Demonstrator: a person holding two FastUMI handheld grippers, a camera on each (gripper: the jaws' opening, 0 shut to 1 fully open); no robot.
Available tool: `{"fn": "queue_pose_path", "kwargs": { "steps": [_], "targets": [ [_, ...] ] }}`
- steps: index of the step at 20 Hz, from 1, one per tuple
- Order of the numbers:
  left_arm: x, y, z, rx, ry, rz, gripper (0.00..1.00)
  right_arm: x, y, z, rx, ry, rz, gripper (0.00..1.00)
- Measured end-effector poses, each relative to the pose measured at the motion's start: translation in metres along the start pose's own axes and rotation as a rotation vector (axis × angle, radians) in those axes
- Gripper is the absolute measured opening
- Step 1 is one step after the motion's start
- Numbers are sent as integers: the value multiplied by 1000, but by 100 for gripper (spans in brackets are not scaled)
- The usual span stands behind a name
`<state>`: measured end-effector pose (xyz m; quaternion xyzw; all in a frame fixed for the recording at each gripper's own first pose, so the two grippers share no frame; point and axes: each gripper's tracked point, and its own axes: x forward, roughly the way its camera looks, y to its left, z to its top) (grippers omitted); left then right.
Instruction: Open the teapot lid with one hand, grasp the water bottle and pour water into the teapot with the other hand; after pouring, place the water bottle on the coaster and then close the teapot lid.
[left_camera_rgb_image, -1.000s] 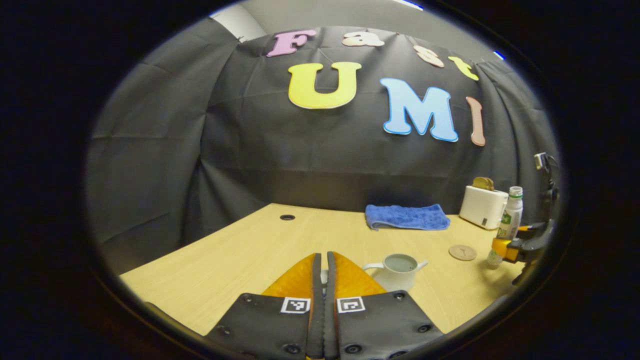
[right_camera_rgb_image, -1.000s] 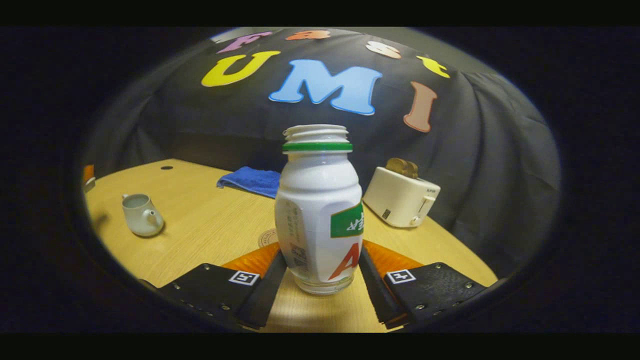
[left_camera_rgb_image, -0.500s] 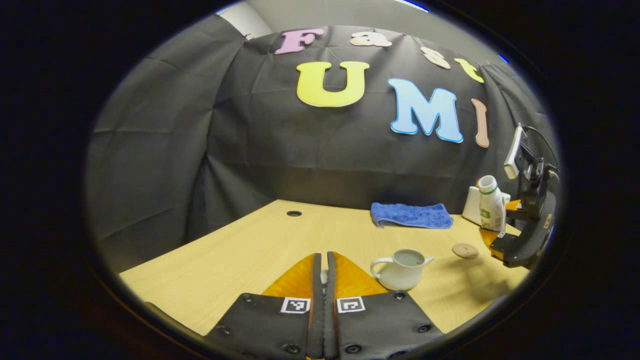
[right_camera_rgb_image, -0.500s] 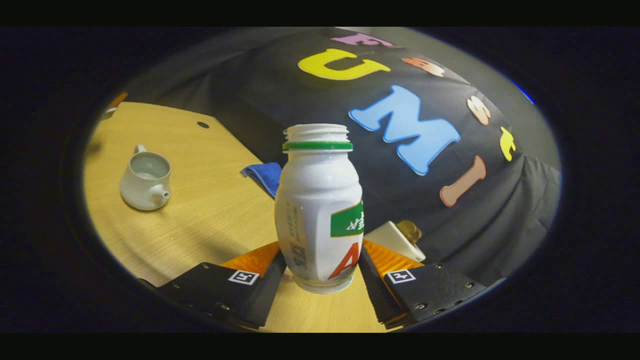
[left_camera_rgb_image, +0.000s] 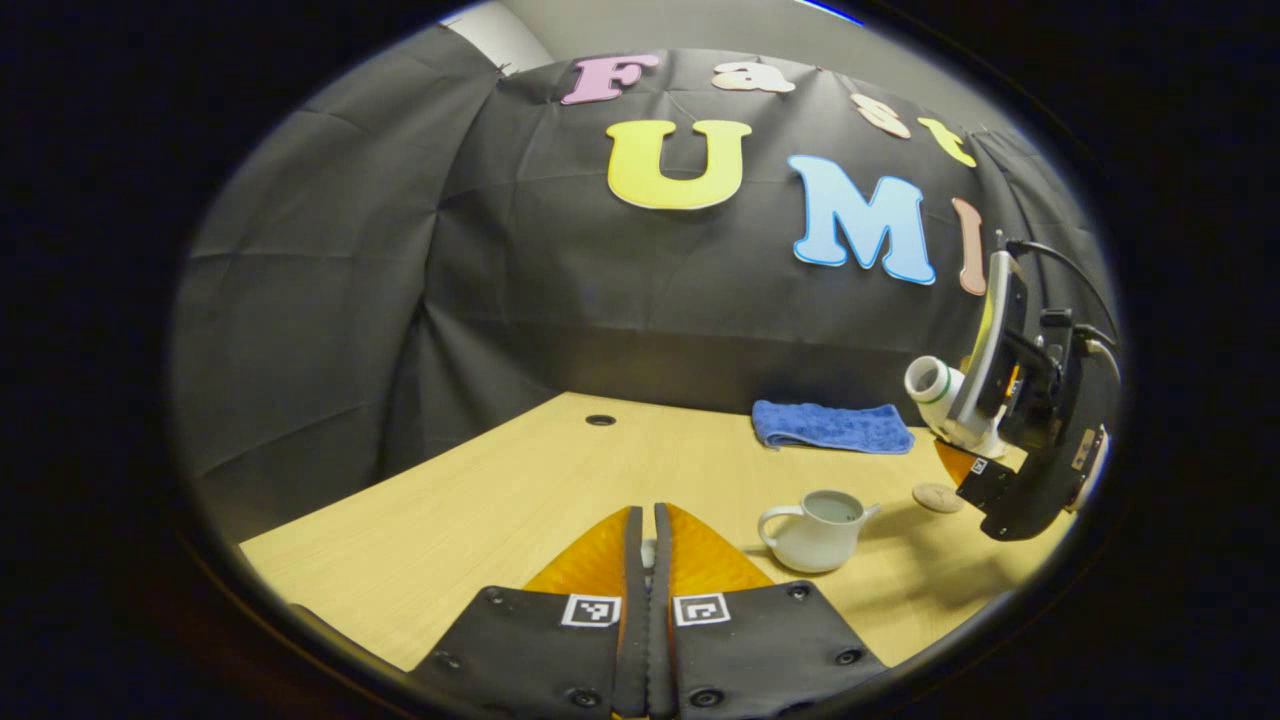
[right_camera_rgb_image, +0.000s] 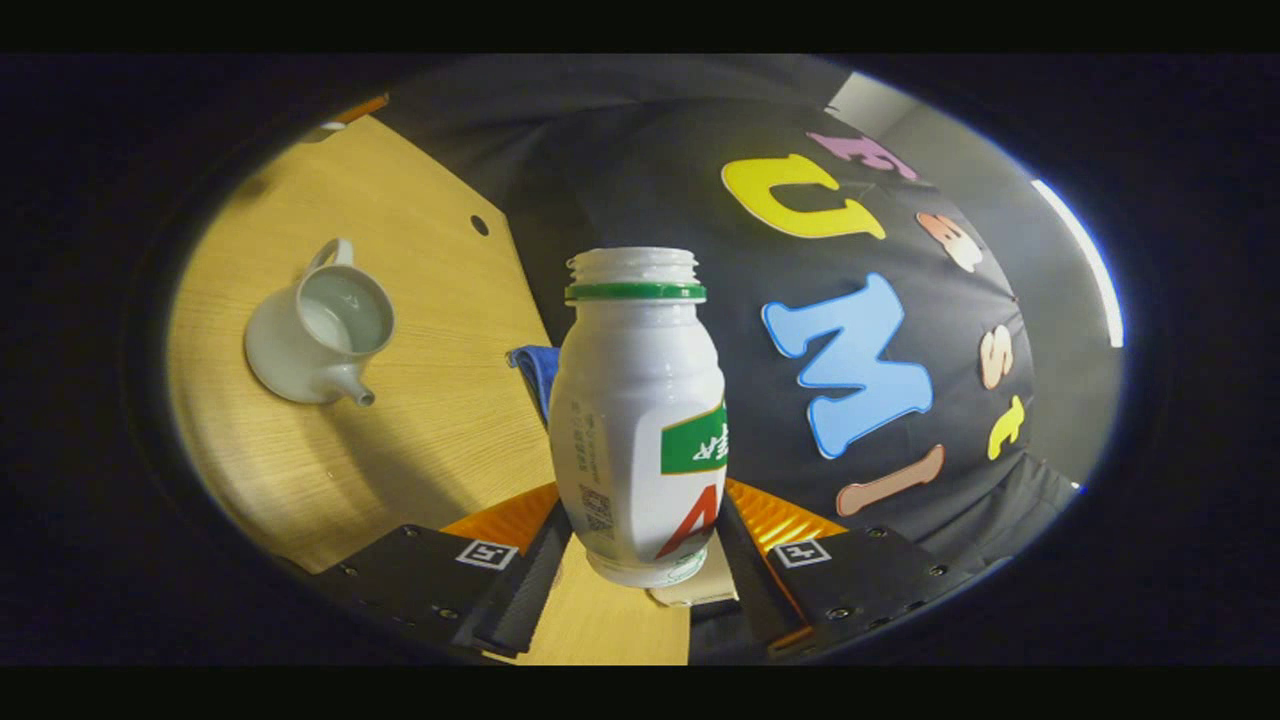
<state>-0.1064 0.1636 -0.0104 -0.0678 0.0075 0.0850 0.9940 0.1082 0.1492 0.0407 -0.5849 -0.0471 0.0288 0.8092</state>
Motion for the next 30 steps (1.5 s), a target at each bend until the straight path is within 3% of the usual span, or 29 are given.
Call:
{"fn": "queue_pose_path", "kwargs": {
  "steps": [4,5,6,10,11,14,16,22,23,27,28,29,30],
  "targets": [
    [0,4,-2,-3,4,4,10,5,5,4,-93,-15,-10,78],
    [0,4,-2,-5,4,4,5,6,7,5,-106,-15,-8,78],
    [0,5,-2,-6,5,3,10,9,7,4,-115,-15,-3,78],
    [1,9,-2,-7,6,7,10,12,9,6,-189,-23,-28,78],
    [1,8,-3,-8,7,7,5,12,8,8,-211,-32,-39,77],
    [2,10,-3,-8,9,8,10,13,6,14,-259,-59,-56,78],
    [3,9,-3,-7,11,7,1,14,5,16,-280,-68,-62,78],
    [4,9,-4,-9,14,4,5,18,6,20,-336,-86,-60,78],
    [3,9,-4,-10,14,4,10,18,5,21,-343,-91,-64,78],
    [4,8,-6,-10,17,2,10,20,2,22,-375,-97,-74,78],
    [4,7,-6,-9,17,2,5,20,1,23,-386,-101,-76,78],
    [3,8,-7,-9,18,2,10,21,1,23,-396,-104,-77,78],
    [4,7,-6,-9,18,2,5,20,1,22,-403,-106,-77,78]
  ]
}}
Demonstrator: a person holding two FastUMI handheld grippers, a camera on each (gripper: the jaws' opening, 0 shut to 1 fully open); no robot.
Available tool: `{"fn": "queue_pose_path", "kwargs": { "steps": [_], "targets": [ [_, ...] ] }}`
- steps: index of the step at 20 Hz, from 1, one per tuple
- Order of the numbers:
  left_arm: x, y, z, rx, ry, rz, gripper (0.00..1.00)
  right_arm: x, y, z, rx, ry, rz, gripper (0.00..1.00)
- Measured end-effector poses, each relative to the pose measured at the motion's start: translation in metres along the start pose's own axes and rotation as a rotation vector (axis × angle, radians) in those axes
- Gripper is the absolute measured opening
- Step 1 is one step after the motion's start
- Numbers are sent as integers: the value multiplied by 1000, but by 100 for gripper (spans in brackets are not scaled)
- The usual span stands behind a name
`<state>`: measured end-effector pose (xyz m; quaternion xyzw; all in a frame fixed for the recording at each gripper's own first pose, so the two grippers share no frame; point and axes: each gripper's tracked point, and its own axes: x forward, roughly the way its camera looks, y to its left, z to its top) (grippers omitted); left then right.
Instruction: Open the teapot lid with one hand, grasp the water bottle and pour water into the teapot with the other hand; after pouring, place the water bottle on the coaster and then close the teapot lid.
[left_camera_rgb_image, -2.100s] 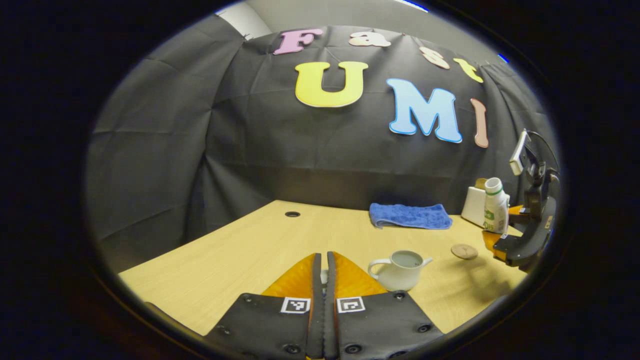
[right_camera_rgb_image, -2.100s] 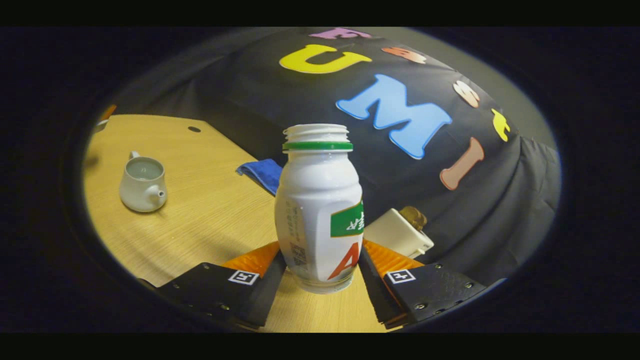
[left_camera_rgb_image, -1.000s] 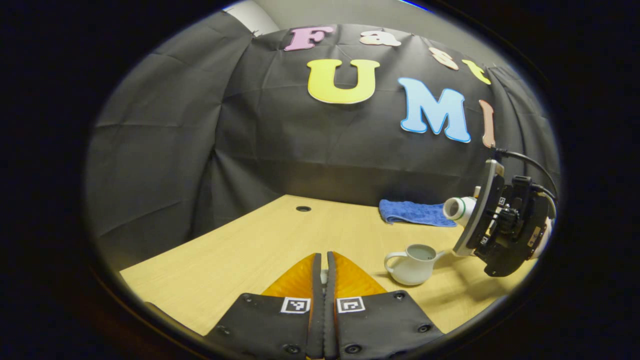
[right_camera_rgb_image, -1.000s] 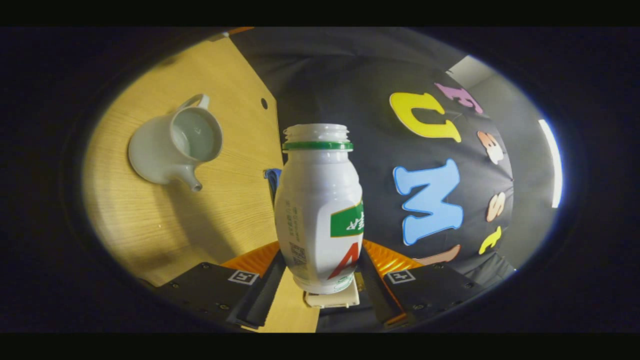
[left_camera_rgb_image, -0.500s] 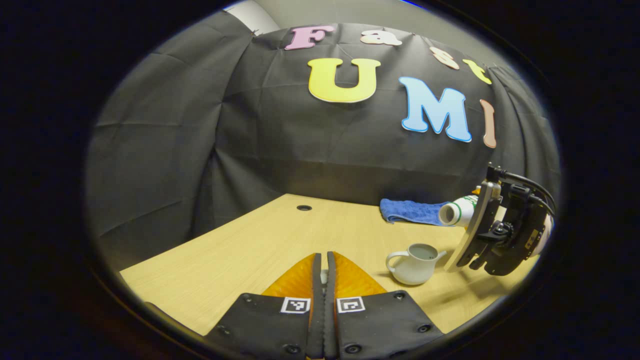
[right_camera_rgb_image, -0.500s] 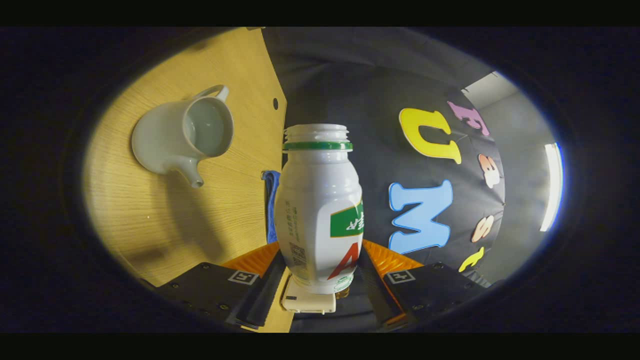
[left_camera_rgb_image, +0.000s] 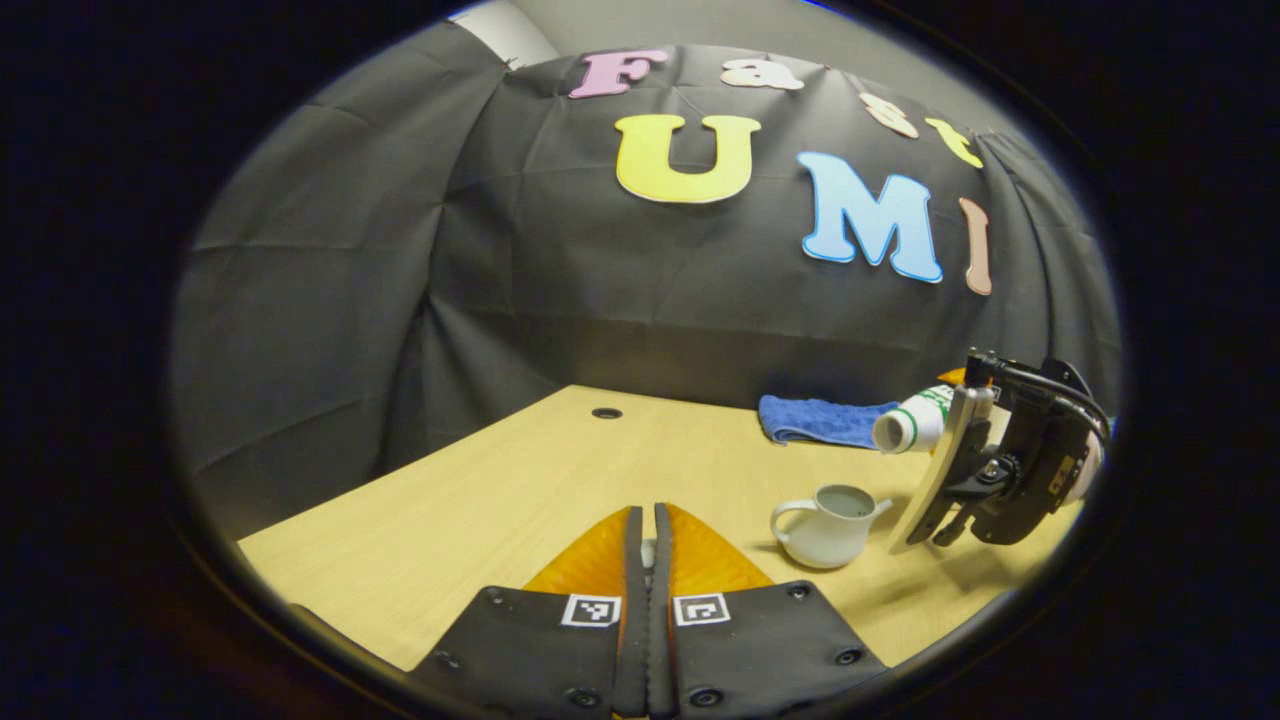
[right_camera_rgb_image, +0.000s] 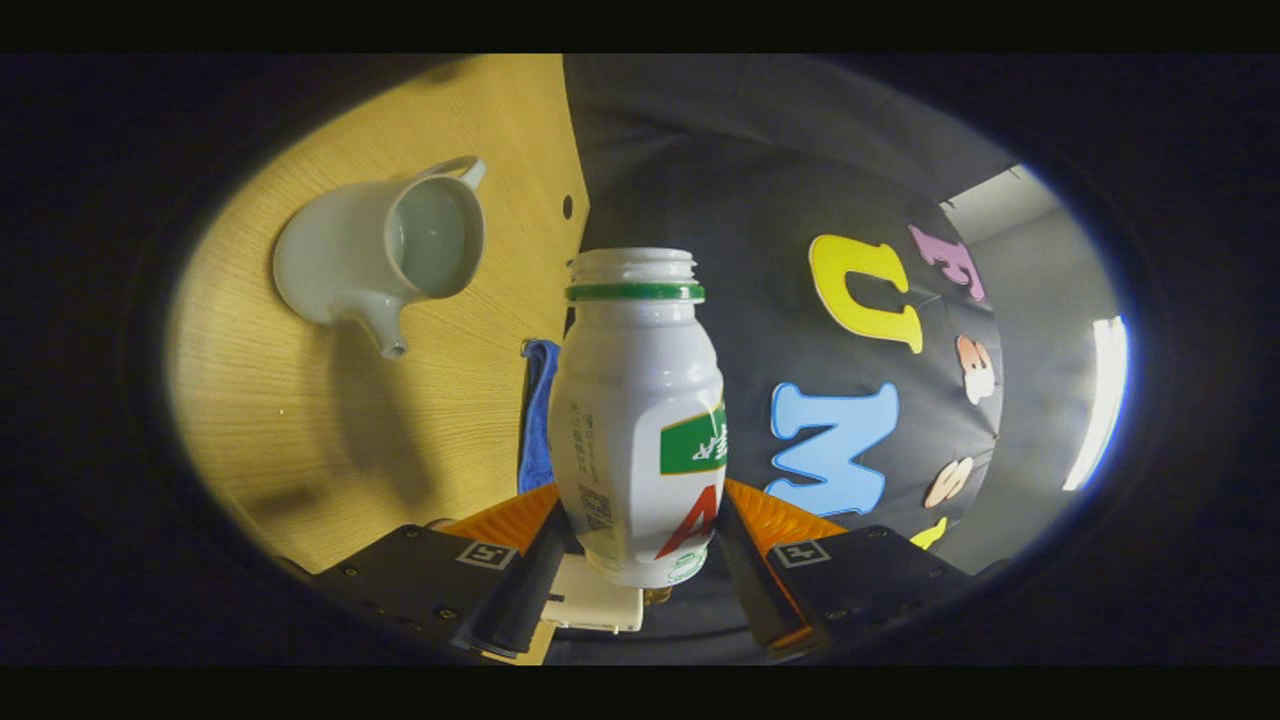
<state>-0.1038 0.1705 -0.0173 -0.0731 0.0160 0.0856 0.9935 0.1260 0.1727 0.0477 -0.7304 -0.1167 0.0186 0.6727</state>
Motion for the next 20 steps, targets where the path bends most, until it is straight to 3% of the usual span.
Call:
{"fn": "queue_pose_path", "kwargs": {
  "steps": [3,6,7,8,10,12,13,20],
  "targets": [
    [0,1,-1,0,1,2,10,0,-1,0,-16,-4,-1,75],
    [-1,2,-1,0,3,3,10,0,-3,0,-36,-9,-8,78],
    [0,1,-3,0,4,3,5,0,-4,0,-46,-11,-12,78],
    [0,1,-3,0,6,3,10,0,-4,1,-55,-16,-17,77],
    [0,2,-3,-1,8,1,5,0,-5,2,-71,-22,-23,78],
    [1,1,-4,-2,9,0,10,1,-7,2,-85,-26,-31,78],
    [1,1,-5,-2,11,-1,5,0,-8,2,-92,-28,-36,78],
    [1,1,-7,-4,16,-2,5,-2,-15,5,-109,-39,-45,78]
  ]
}}
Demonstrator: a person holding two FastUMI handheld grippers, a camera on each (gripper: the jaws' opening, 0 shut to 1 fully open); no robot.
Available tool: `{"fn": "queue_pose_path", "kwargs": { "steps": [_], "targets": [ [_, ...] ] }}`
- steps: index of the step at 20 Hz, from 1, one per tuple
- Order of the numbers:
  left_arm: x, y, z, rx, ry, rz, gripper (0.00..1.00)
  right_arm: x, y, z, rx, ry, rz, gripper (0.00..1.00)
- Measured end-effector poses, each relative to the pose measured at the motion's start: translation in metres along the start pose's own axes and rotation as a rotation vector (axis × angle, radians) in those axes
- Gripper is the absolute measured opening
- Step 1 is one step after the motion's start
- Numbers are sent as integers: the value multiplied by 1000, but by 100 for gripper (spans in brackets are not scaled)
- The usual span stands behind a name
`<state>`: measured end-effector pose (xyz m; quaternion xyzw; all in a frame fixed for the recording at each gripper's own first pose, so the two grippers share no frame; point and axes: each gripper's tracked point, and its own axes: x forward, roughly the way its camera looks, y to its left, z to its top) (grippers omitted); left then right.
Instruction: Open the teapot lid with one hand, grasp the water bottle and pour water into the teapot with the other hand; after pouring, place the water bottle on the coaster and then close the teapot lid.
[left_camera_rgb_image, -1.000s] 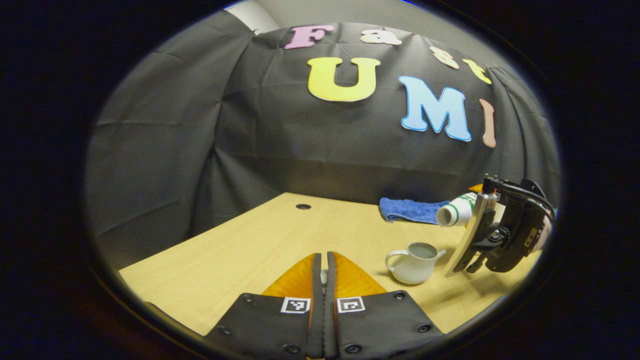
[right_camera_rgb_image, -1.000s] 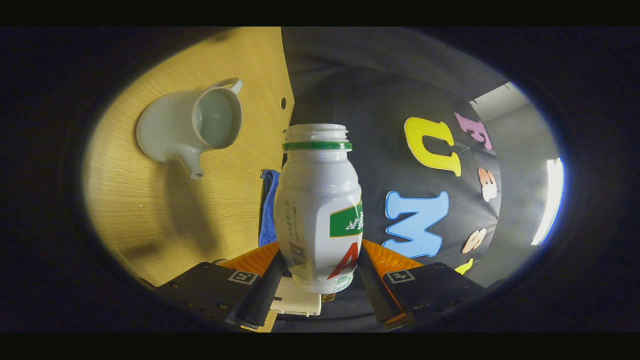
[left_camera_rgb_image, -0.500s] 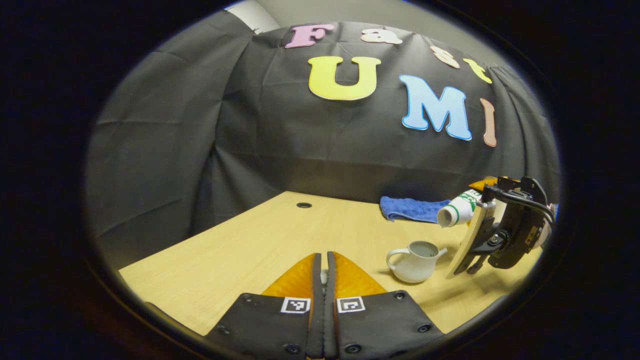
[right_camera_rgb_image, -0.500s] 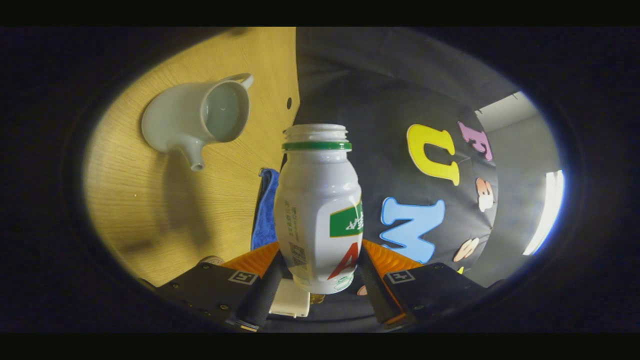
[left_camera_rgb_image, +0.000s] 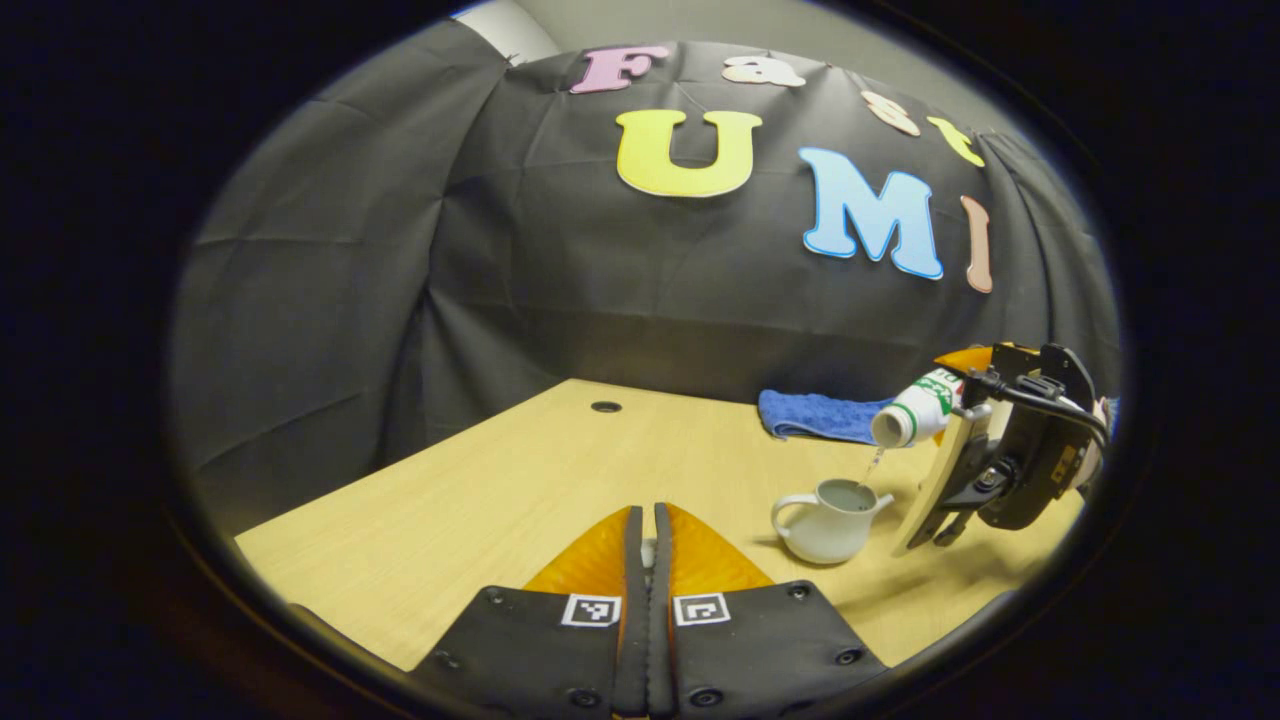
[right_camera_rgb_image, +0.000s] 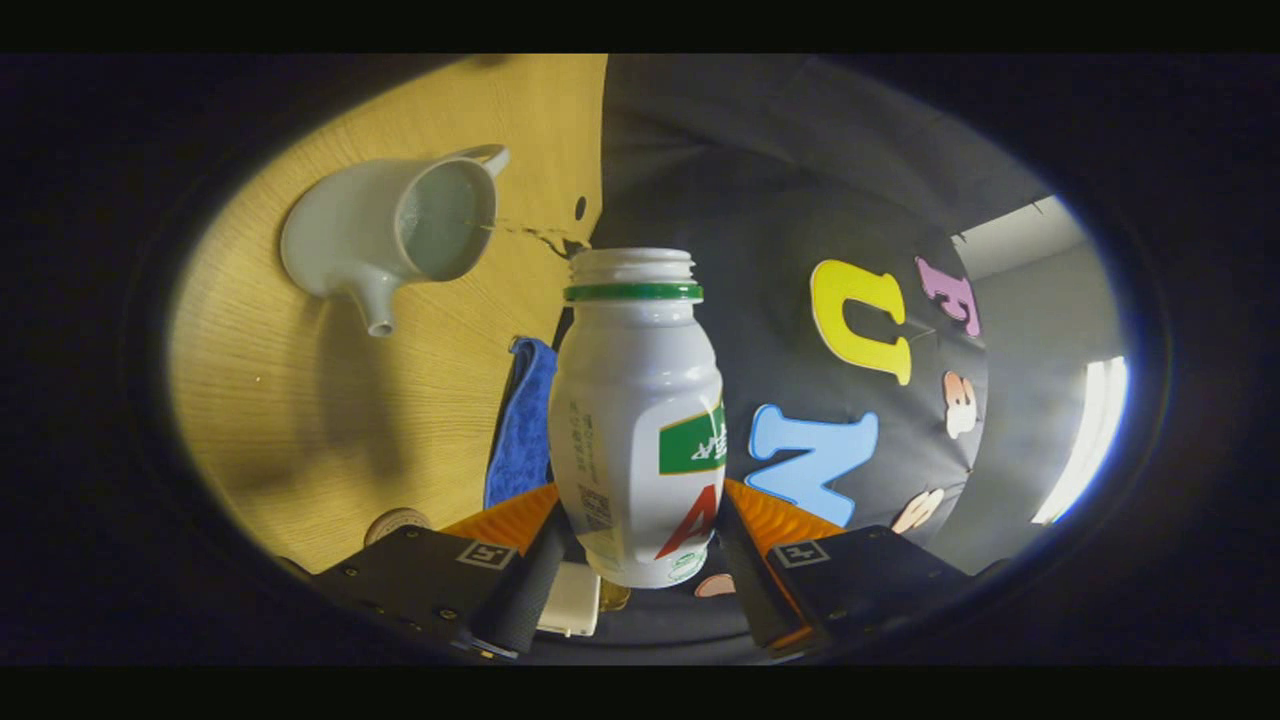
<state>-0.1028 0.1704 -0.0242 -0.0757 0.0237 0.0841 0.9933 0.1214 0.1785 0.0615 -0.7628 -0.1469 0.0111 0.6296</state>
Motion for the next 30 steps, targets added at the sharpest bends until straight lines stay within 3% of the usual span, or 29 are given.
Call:
{"fn": "queue_pose_path", "kwargs": {
  "steps": [5,6,7,8,9,11,13,14,21,22,23,30],
  "targets": [
    [0,0,0,-2,0,-1,5,5,-14,0,-11,-6,-22,78],
    [1,0,1,-2,0,-1,10,5,-16,1,-13,-6,-24,75],
    [0,0,1,-2,0,-2,5,5,-17,1,-14,-8,-26,77],
    [0,0,1,-3,0,-3,10,5,-17,0,-15,-9,-28,77],
    [0,-1,1,-2,0,-4,5,6,-18,1,-16,-11,-30,75],
    [0,-2,0,-2,0,-4,10,6,-20,0,-20,-12,-33,77],
    [0,-2,1,-5,0,-6,10,6,-21,-1,-26,-15,-36,78],
    [1,-2,1,-5,0,-7,5,5,-22,-1,-28,-16,-38,78],
    [0,-5,-2,-7,7,-12,5,6,-24,-5,-47,-24,-38,77],
    [1,-5,-3,-7,8,-13,10,6,-24,-6,-49,-24,-37,77],
    [1,-6,-4,-8,10,-14,5,6,-25,-5,-52,-26,-37,78],
    [2,-8,-6,-12,17,-18,5,8,-31,-2,-79,-45,-52,78]
  ]
}}
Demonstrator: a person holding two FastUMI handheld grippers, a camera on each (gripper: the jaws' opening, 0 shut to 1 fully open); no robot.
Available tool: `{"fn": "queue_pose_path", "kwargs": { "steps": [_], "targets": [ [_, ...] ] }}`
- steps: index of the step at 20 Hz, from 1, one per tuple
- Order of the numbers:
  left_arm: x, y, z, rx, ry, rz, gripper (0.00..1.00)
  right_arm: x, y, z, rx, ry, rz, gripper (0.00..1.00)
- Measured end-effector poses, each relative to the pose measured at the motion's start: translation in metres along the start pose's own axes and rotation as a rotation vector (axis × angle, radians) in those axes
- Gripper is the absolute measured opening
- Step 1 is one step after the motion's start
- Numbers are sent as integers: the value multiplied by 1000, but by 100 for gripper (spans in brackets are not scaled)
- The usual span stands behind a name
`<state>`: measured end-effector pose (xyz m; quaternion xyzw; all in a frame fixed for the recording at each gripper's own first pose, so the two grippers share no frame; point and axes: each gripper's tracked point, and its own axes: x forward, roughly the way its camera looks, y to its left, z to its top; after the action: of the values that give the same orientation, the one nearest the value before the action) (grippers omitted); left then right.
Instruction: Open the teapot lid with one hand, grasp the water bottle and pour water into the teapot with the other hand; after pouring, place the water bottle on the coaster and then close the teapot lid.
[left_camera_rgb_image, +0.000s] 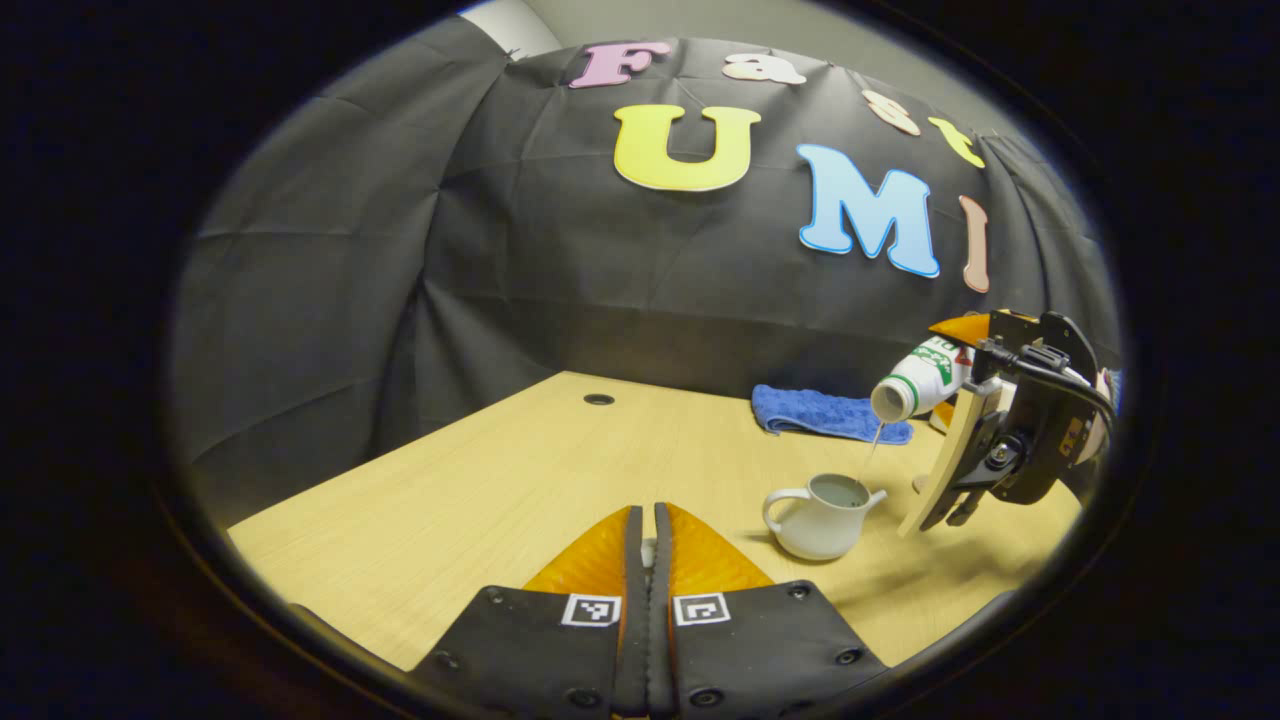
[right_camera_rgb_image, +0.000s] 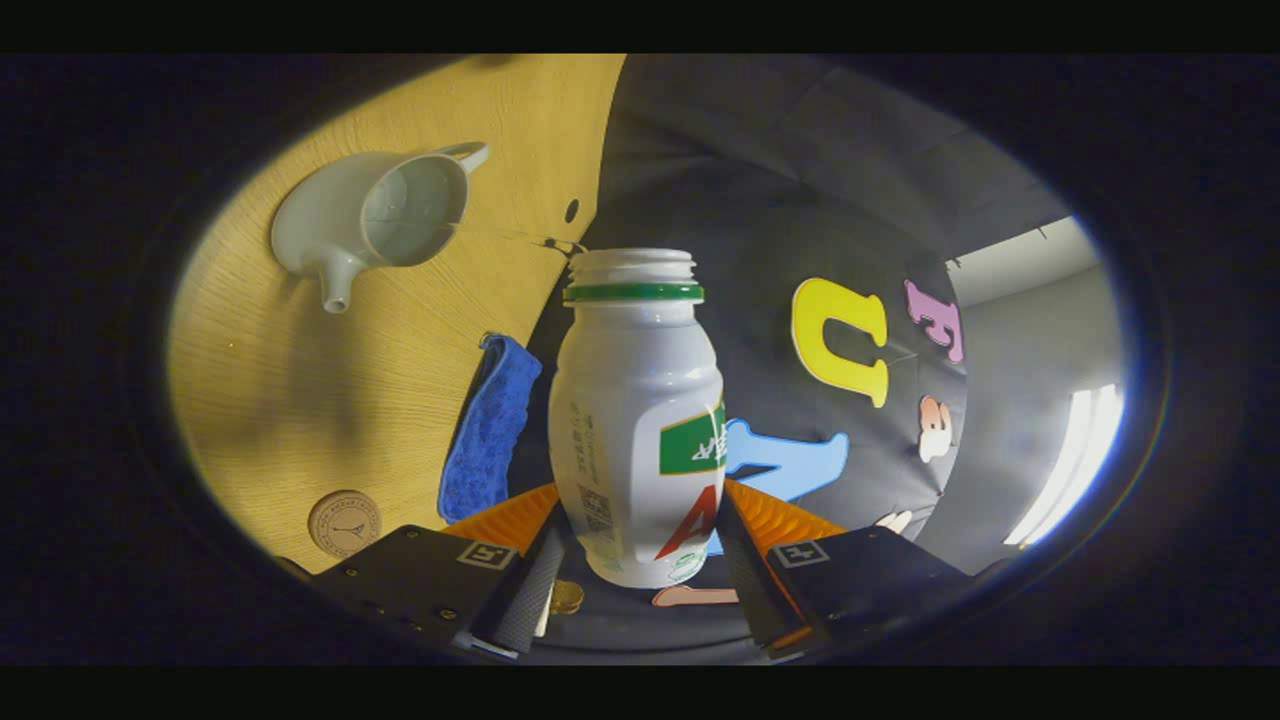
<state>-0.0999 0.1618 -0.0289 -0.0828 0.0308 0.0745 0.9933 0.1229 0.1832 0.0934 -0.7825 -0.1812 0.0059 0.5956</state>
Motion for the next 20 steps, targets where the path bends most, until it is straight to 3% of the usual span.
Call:
{"fn": "queue_pose_path", "kwargs": {
  "steps": [20],
  "targets": [
    [2,-4,-5,-14,11,-16,5,6,-10,11,-92,-64,-40,77]
  ]
}}
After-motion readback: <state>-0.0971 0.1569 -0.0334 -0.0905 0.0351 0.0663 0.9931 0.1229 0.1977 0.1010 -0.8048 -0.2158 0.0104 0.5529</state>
